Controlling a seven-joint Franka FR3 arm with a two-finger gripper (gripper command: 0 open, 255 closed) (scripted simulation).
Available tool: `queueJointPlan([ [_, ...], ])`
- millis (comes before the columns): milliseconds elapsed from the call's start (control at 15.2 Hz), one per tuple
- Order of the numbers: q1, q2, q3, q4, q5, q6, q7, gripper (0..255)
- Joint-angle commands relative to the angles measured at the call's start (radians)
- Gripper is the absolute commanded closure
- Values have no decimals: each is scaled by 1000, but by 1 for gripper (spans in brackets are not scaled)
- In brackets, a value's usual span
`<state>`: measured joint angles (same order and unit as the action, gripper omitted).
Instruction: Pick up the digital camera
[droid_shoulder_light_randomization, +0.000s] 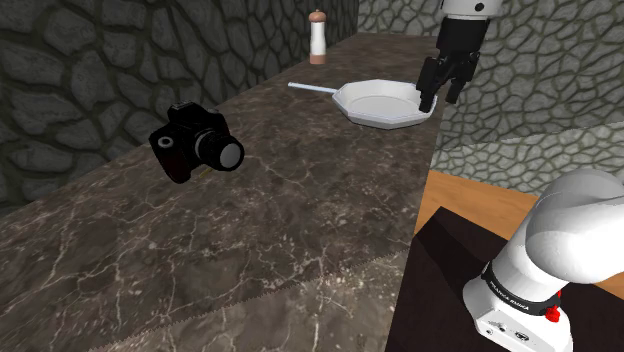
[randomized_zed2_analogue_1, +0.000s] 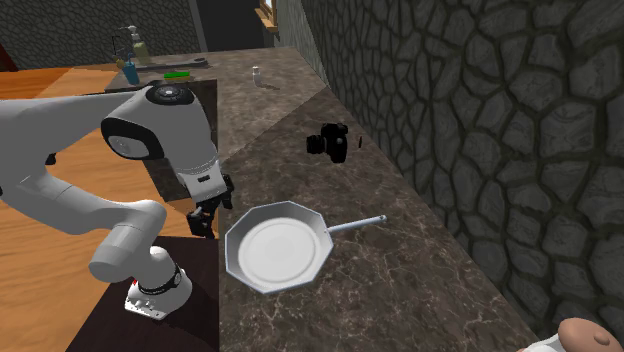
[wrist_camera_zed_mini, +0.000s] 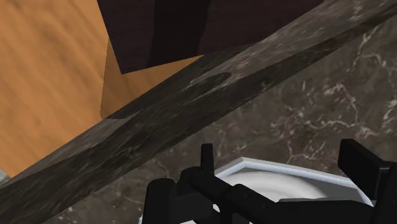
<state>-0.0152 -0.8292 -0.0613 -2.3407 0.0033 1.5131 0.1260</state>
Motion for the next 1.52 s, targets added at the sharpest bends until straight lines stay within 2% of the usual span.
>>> queueJointPlan([
  [0,0,0,0,0,0,0,0,0],
  [396,54,117,104,66,47,102,59,0],
  [792,94,251,206,164,62,189,120,0],
  [1122,118,373,292,269,47,246,175,0],
  [1452,136,506,379,395,3,285,237,0],
])
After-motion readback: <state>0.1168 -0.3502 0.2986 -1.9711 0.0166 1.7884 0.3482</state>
